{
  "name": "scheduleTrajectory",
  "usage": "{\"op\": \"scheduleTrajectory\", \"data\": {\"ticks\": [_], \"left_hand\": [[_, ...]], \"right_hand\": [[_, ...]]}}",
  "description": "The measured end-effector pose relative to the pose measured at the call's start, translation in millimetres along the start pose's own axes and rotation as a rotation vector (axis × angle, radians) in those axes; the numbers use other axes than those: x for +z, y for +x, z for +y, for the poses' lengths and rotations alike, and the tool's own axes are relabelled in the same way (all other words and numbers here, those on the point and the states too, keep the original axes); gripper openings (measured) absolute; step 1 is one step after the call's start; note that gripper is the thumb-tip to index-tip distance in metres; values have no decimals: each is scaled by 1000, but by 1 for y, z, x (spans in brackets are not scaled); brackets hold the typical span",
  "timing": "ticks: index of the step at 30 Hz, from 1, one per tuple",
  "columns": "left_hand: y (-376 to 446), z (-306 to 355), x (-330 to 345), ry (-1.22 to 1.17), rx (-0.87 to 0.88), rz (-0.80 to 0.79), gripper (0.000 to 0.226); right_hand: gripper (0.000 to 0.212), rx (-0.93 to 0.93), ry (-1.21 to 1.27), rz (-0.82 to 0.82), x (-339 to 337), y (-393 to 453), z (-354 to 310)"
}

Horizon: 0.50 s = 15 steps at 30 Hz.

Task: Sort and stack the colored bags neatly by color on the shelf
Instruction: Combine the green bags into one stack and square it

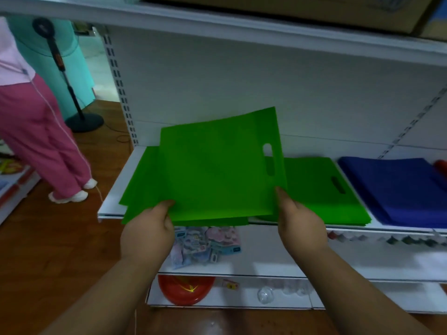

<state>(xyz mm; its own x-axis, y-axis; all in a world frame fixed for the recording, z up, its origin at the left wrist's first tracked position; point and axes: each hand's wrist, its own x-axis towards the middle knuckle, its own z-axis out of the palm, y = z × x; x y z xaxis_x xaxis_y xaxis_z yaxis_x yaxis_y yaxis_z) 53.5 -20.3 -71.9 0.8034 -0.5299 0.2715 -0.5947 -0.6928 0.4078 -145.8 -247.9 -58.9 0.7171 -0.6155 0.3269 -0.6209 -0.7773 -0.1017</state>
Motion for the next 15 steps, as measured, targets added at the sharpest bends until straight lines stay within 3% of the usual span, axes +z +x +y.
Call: {"op": "scheduleTrajectory", "data": {"ticks": [8, 12, 15], "left_hand": [[2, 116, 58, -2, 161, -4, 40], [3, 166, 91, 48, 228, 18, 40], [5, 191, 112, 92, 215, -17, 34]], "right_hand": [[67, 186, -30, -132, -23, -3, 123], [42, 199, -34, -99, -25, 9, 183], [28, 203, -104, -203, -23, 15, 213]]}}
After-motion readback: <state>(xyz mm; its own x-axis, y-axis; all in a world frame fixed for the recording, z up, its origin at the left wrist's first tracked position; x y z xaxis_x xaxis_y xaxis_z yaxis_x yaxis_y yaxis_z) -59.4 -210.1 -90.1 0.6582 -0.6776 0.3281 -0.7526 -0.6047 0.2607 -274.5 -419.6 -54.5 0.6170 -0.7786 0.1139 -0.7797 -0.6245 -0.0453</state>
